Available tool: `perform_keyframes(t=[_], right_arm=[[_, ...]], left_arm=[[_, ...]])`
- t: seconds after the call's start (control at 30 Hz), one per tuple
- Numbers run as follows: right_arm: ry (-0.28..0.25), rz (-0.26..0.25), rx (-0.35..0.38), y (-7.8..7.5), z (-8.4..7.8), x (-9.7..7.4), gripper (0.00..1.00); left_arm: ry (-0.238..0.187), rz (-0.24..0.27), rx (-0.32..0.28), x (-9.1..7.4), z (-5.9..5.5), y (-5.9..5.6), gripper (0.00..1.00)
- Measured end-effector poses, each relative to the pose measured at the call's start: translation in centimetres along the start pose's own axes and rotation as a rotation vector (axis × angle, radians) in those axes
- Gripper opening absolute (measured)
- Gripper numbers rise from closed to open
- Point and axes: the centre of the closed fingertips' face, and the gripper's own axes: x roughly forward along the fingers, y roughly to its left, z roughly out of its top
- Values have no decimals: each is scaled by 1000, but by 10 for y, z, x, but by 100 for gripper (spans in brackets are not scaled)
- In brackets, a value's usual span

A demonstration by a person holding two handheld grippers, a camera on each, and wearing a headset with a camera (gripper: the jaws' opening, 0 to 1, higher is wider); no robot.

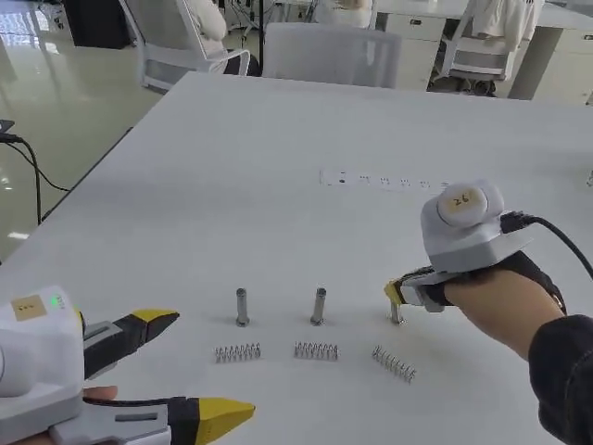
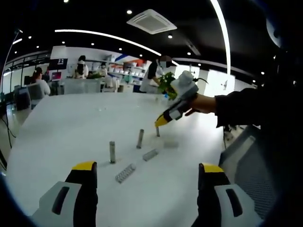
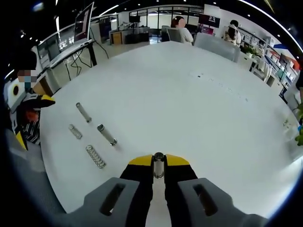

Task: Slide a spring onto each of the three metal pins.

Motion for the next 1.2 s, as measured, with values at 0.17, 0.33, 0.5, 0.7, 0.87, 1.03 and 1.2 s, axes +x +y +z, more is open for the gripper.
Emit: perform_keyframes(t=[0.17, 0.33, 0.5, 0.7, 0.87, 1.03, 1.2], right_arm=[[-7, 1, 7, 1, -3, -3, 5], [-11, -1, 11, 2, -6, -7, 5], [-14, 1, 5, 3, -9, -9, 5], [-14, 3, -4, 3, -11, -10, 5], [-14, 3, -24, 5, -11, -11, 5], [-12, -1, -34, 5, -11, -11, 5], [-14, 0, -41, 6, -11, -12, 6]], left_arm=[[-1, 0, 5, 0, 1, -1, 84], [0, -4, 9, 0, 1, -2, 84], [0, -8, 13, 0, 2, -4, 84], [0, -12, 14, 0, 2, -6, 83], [0, -14, 14, 0, 1, -6, 83], [0, -14, 14, 0, 0, -6, 83], [1, -16, 13, 0, -1, -7, 83]])
